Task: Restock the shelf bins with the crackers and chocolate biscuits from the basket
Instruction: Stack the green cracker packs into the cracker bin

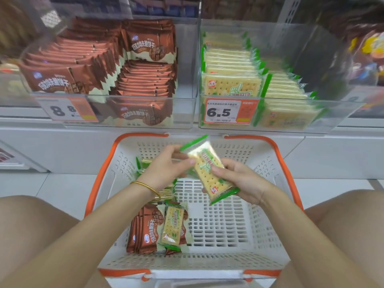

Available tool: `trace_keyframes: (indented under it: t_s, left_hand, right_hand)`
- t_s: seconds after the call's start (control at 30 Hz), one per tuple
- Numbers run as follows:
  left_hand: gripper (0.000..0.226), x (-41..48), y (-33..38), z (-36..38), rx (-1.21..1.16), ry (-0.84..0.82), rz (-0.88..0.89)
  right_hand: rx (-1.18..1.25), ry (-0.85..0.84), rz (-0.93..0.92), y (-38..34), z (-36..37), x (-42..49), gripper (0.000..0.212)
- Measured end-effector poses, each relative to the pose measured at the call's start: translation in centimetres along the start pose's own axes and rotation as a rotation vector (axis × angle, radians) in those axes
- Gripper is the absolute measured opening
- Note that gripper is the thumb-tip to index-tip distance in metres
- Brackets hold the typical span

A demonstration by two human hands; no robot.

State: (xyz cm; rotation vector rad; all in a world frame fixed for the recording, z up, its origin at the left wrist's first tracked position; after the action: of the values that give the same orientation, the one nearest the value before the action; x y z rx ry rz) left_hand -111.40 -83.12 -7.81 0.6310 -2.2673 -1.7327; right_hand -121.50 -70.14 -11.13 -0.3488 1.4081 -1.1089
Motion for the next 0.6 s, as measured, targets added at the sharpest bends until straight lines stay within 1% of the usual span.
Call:
trace_keyframes:
  t_s: [0.07,0.1,0.17,0.27,0.33,0.37,0.4,0.5,0.53,0.6]
  left_hand:
    - [0.043,-0.3,1.8,1.2,-0.03,-0.082,0.02]
    - [0.041,-0.2,3.1,1.8,-0.008,-0.117,0.055]
    - [0.026,0.5,6.1,2.5,0.095,-0.13,0.167]
    - [0.014,2.5,11.8,3.1,0.315,-0.116,0.358]
    - [0.013,4.0,15.4,3.6,0.393,-0.131,0.466]
    - [0.014,4.7,17.0,3.9,0.429,-0.141,0.506]
    - [0.015,5.5,18.4,4.2,0.476,-0.145,0.543]
    - [0.02,7.9,21.9,4.6,0.587,-0.07,0.645]
    - [0.025,8.6,22.6,4.4,0.614,-0.016,0.674]
    - [0.037,10.2,23.2,3.8,0.745,0.096,0.729]
  right_hand:
    - [0.084,0.034,-0.138,-1.4,0.1,-1.6,0.046]
    - [0.092,0.059,-0.194,-2.2,0.0,-2.5,0.048]
    - [0.046,0.141,-0.282,-3.8,-0.6,-4.3,0.049]
    - [-0.022,0.34,-0.455,-7.4,-3.3,-7.5,0.046]
    - [-0.002,0.462,-0.588,-10.6,-5.7,-10.1,0.048]
    - [-0.018,0.497,-0.637,-12.2,-6.7,-11.2,0.051]
    - [-0.055,0.519,-0.667,-13.7,-7.4,-12.1,0.05]
    - [-0.199,0.565,-0.672,-17.7,-9.5,-13.1,0.028]
    - [-0.189,0.591,-0.668,-18.7,-10.5,-13.1,0.022]
    - [-0.044,0.653,-0.672,-20.0,-13.0,-12.7,0.013]
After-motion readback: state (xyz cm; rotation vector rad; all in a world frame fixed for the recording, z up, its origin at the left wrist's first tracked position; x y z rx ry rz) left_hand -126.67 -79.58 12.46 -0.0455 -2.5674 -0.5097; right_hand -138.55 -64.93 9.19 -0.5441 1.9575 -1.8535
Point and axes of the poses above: each hand's wrist, its own x-axis towards the middle knuckle, its own z-axis out of the palm, y = z × x, the point moved 6 cm from there along x, towards the middle knuckle, and after that the axes turned 12 degrees about z, right-handed, at the moved point
